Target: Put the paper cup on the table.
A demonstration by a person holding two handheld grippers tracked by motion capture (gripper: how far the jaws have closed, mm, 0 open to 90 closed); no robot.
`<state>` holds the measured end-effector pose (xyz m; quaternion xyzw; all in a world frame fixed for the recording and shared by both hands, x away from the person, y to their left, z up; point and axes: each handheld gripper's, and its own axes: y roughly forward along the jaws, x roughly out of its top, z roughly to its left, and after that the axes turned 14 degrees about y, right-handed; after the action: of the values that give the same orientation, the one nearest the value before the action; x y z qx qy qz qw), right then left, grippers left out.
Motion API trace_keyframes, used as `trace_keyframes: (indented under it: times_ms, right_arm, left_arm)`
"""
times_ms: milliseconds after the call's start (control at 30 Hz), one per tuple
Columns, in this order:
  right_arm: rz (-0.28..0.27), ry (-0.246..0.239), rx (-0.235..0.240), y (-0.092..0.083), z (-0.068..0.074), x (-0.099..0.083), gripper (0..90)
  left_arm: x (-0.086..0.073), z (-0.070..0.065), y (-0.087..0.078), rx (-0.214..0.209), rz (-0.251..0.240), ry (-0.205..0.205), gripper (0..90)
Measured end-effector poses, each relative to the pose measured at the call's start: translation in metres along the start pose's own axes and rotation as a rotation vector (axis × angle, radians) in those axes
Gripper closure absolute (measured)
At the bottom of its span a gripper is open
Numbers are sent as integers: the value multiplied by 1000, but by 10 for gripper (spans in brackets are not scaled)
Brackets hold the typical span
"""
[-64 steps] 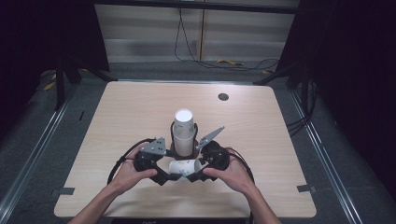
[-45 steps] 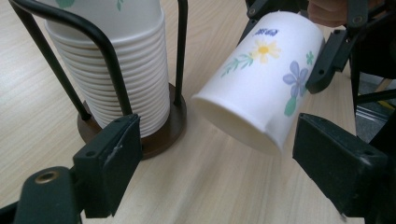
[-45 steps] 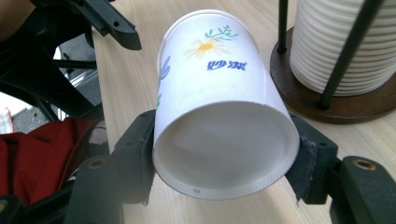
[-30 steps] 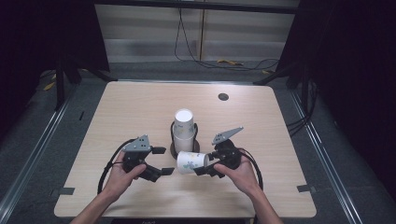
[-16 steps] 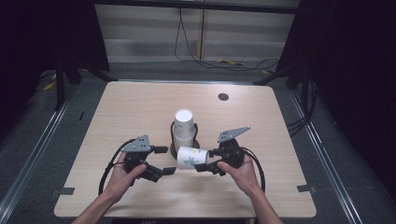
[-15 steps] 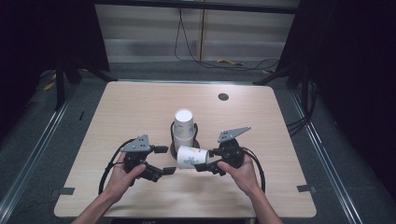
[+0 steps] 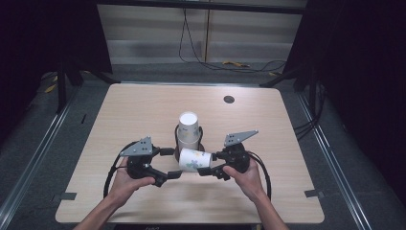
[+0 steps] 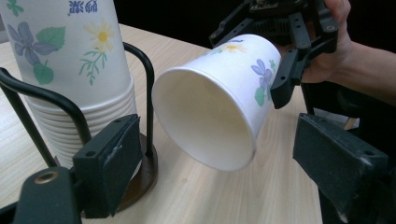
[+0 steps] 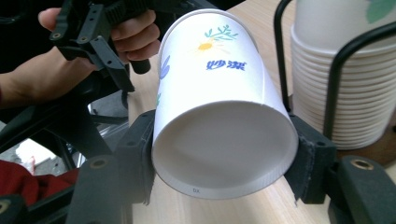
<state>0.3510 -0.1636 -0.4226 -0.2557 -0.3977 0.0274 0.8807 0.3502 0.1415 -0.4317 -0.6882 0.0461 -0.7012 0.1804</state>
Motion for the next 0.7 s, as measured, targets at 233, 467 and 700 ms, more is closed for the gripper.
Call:
trace_keyframes:
  times_ms: [233, 467, 700]
  right_arm:
    - [-4, -13, 15, 1, 4, 1, 361]
    - [-3, -25, 40, 5, 7, 1, 361]
    - [-3, -38, 49, 8, 11, 1, 362]
  left_arm:
    - [2, 0, 1, -10, -20, 2, 156]
    - [6, 0, 3, -16, -30, 8, 159]
    - [4, 0, 4, -28, -38, 17, 168]
